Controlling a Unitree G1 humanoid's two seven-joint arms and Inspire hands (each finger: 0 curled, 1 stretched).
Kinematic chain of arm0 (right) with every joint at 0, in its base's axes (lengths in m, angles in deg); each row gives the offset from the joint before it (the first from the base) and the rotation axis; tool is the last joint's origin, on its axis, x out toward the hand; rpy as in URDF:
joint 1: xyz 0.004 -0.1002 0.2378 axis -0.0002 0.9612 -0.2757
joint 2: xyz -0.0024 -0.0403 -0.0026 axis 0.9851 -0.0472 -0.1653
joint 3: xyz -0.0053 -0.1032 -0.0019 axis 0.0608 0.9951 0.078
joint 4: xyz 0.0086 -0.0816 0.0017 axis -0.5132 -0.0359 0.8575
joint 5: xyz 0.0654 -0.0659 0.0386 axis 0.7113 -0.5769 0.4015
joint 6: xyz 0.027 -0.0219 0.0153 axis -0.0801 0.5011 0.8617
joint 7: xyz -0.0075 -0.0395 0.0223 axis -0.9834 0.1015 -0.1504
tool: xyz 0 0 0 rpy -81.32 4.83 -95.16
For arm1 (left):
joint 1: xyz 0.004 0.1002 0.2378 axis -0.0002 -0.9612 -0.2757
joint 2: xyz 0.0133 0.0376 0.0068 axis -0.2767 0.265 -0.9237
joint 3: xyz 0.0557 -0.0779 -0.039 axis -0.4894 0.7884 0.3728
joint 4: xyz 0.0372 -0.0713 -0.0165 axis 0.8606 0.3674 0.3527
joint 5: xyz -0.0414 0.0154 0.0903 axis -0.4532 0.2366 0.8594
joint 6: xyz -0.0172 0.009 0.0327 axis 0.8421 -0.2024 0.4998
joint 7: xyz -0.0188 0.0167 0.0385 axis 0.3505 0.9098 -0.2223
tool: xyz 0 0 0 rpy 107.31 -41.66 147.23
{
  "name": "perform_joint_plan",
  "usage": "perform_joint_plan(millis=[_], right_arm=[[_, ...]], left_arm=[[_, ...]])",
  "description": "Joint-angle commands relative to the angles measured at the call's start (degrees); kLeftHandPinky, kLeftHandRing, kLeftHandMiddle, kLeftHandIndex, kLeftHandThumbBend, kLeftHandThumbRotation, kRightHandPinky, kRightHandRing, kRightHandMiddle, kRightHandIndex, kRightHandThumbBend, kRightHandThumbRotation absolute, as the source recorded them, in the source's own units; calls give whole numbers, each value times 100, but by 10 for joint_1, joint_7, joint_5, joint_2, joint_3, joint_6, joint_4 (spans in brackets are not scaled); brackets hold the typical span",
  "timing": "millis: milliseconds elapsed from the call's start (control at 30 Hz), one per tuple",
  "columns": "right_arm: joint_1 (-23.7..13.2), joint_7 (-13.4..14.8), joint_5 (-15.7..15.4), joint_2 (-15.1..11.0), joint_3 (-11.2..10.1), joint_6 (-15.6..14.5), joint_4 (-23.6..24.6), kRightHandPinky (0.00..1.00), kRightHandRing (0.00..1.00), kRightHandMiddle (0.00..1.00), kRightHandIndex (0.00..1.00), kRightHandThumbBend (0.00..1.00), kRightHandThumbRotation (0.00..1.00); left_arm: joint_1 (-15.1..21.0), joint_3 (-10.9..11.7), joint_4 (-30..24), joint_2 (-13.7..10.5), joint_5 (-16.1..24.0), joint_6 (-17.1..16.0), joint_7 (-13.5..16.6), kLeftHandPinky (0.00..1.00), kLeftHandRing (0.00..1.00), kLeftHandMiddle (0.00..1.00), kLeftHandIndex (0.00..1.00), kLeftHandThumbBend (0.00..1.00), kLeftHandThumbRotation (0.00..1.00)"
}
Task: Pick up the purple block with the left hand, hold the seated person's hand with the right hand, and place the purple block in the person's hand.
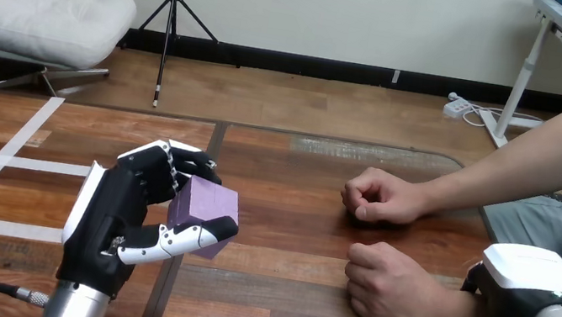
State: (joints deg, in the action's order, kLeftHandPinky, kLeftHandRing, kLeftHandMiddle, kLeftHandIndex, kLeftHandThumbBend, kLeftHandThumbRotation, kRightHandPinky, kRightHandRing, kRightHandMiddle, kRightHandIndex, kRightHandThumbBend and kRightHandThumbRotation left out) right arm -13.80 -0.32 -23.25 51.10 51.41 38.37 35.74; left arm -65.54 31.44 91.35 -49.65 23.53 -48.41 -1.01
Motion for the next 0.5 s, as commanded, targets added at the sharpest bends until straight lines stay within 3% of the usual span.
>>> perform_joint_plan(millis=[0, 467], right_arm=[[-16, -2, 7, -7, 11, -1, -20, 28, 39, 50, 67, 76, 1], [-15, 9, 18, -10, 13, 10, -32, 33, 44, 52, 61, 73, 0]], left_arm=[[16, 11, -34, -1, -6, 0, 0, 37, 44, 51, 52, 84, 11], [14, 12, -35, 1, -8, -3, 0, 37, 44, 51, 52, 84, 10]])
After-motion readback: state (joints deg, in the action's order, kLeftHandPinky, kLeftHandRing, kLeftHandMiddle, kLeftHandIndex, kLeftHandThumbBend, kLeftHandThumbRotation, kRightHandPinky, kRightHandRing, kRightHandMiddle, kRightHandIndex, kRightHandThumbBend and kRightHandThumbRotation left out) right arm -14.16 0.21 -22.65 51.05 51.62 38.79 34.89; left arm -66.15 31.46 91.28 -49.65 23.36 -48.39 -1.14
